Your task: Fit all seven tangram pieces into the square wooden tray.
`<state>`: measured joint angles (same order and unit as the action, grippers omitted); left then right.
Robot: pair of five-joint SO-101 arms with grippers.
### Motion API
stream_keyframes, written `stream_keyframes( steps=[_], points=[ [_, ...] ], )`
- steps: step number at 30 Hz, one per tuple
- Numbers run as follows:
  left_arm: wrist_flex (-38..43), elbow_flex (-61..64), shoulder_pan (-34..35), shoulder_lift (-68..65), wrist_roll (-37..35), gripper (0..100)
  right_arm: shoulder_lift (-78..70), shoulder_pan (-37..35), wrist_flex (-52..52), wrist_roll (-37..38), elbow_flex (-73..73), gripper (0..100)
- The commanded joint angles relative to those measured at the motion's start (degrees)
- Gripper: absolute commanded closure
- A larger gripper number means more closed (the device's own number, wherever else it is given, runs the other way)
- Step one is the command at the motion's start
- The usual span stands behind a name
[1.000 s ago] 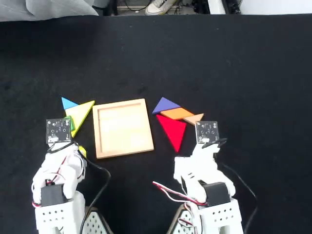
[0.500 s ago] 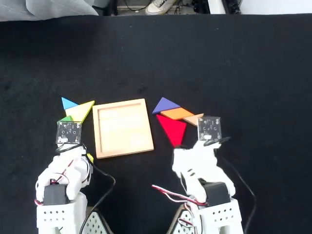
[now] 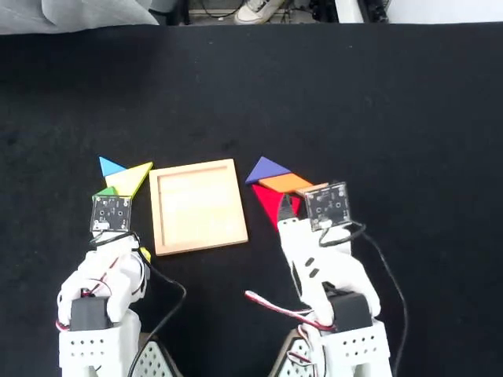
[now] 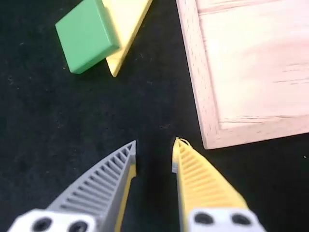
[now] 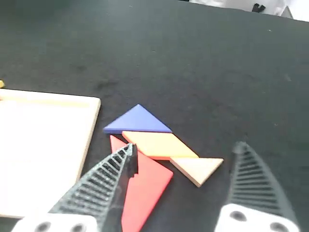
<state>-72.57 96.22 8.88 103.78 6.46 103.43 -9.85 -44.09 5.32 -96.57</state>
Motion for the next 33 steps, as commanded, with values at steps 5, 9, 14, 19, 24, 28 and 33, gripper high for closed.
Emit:
stream_keyframes(
  steps=[5, 9, 14, 19, 24, 28, 33],
  points=[
    [-0.1, 1.1, -0.5, 0.5, 0.4, 87, 4.2, 5.3, -6.9, 10.4, 7.2, 86.8],
    [-0.1, 1.1, -0.5, 0.5, 0.4, 87, 0.0, 3.2, -7.2, 12.2, 9.5, 86.8],
    [-0.1, 1.1, -0.5, 0.5, 0.4, 87, -14.5, 3.1, -5.8, 12.2, 16.8, 86.8],
    [-0.1, 1.1, -0.5, 0.5, 0.4, 87, -41.2, 2.7, -12.0, 8.8, 37.1, 86.8],
    [-0.1, 1.1, -0.5, 0.4, 0.4, 87, -64.2, -3.1, -21.2, 6.7, 49.5, 86.8],
    [-0.1, 1.1, -0.5, 0.4, 0.4, 87, -70.2, -9.1, -19.6, 6.7, 50.2, 86.7],
    [-0.2, 1.2, -0.5, 0.4, 0.4, 87, -70.8, -9.9, -20.5, 6.7, 50.1, 75.2]
  ],
)
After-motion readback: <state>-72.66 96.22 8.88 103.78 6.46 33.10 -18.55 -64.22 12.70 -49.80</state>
